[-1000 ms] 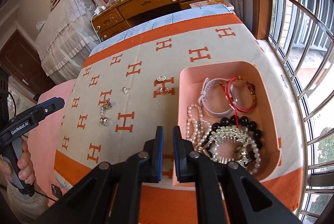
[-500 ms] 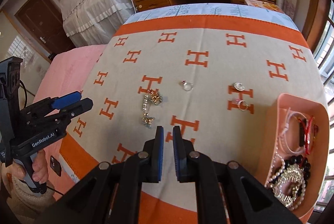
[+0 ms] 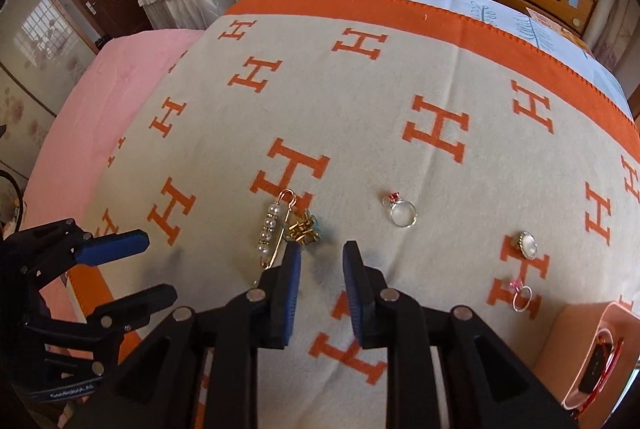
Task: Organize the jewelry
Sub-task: 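Close the right tool on the blue flower brooch while left grasps the blue crystal brooch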
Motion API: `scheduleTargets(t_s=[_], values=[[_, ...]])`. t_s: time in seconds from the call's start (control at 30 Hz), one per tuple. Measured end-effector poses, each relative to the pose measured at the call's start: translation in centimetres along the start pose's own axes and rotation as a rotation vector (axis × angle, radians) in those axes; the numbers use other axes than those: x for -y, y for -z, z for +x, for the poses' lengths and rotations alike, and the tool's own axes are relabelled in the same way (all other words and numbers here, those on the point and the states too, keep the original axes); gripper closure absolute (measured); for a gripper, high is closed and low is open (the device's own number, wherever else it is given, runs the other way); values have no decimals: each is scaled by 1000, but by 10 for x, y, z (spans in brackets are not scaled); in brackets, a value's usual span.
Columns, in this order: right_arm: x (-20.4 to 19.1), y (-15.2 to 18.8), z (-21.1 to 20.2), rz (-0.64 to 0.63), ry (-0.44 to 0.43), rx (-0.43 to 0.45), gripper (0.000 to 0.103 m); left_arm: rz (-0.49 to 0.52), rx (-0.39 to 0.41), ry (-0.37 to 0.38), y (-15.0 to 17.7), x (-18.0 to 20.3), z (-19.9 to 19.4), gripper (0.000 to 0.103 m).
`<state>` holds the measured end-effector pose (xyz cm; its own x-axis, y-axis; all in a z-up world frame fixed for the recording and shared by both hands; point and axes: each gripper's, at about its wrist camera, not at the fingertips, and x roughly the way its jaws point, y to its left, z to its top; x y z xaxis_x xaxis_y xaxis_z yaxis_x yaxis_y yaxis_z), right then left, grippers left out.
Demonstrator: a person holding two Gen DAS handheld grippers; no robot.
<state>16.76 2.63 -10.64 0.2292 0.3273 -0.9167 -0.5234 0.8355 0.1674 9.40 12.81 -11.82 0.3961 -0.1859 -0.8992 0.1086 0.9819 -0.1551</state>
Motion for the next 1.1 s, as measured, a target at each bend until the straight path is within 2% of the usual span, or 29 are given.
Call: scheduleTargets(t_s=[0.27, 0.67, 0.77, 0.87, 1.1], values=[[-23, -2, 11, -145, 68, 13, 81, -10, -11, 14, 1, 1, 5, 59], [-18, -6, 13, -143, 1, 47, 81, -16, -13, 17, 2, 2, 4, 59], [-21, -3, 10, -162, 15, 60, 86, -13, -12, 16, 1, 4, 4, 59], [-18, 0, -3, -140, 13, 93, 86, -8, -8, 20, -1, 9, 4, 59], [9, 15, -45, 8, -32, 181, 86, 6, 1, 49, -9, 31, 14, 59]])
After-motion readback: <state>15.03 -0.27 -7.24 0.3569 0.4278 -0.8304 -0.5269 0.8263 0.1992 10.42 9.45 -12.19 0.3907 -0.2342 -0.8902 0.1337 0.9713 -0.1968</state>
